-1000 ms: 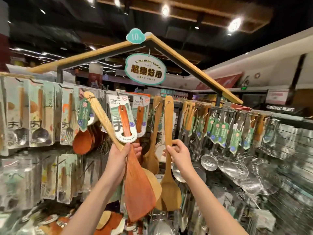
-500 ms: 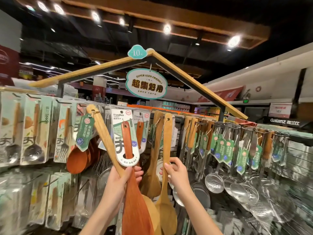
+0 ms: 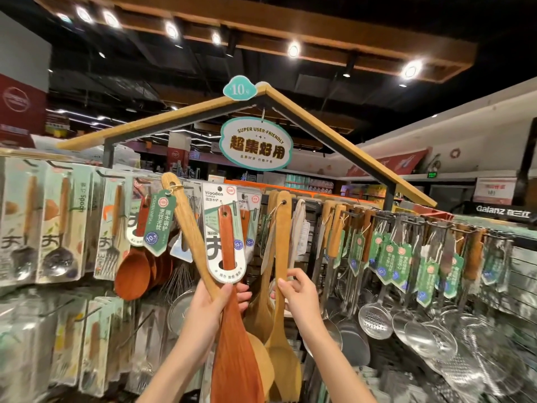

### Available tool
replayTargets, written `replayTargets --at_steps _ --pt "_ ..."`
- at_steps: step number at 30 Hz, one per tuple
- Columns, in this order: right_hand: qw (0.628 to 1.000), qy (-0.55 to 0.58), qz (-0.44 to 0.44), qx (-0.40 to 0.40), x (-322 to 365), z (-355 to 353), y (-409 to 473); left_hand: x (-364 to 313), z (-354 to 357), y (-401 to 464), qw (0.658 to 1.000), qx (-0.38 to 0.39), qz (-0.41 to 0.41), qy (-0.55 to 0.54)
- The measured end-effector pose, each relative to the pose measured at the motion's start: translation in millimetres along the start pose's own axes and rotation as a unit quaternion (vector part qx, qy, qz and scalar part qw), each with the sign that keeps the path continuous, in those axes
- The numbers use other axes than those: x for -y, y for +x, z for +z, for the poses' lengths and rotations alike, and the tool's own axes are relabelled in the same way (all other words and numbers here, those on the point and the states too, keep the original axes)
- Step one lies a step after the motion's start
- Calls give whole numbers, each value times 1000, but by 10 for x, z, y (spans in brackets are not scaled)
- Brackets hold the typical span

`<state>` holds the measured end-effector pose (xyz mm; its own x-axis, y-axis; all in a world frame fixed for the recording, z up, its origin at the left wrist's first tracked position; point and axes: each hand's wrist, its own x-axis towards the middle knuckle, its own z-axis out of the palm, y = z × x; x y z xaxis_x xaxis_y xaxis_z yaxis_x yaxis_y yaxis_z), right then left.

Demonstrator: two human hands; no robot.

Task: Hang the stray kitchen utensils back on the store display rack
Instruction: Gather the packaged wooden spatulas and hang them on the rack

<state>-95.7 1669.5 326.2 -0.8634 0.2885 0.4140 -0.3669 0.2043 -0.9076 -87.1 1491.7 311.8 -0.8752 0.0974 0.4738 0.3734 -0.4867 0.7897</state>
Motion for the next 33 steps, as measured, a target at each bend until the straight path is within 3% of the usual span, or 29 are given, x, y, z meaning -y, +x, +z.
replayTargets --at_steps 13,18,20,23,26,31,33 --pt "985 -157 64 -44 -117 99 632 -162 42 15 999 17 -26 -26" --pt "986 -150 26 -66 -56 7 417 -193 -7 -42 998 19 -41 -35" --pt "995 -95 3 -38 100 0 295 -177 15 -90 998 26 -49 -39" --pt "997 -9 -10 78 455 103 96 -113 60 -168 996 35 -58 -51" --pt "985 -9 -44 165 690 314 -38 -39 128 -270 994 53 -75 -58" --pt "985 39 -80 146 707 538 -142 30 101 -341 994 30 -93 -47" --pt "985 39 -96 134 709 568 -142 -4 24 -339 996 19 -85 5"
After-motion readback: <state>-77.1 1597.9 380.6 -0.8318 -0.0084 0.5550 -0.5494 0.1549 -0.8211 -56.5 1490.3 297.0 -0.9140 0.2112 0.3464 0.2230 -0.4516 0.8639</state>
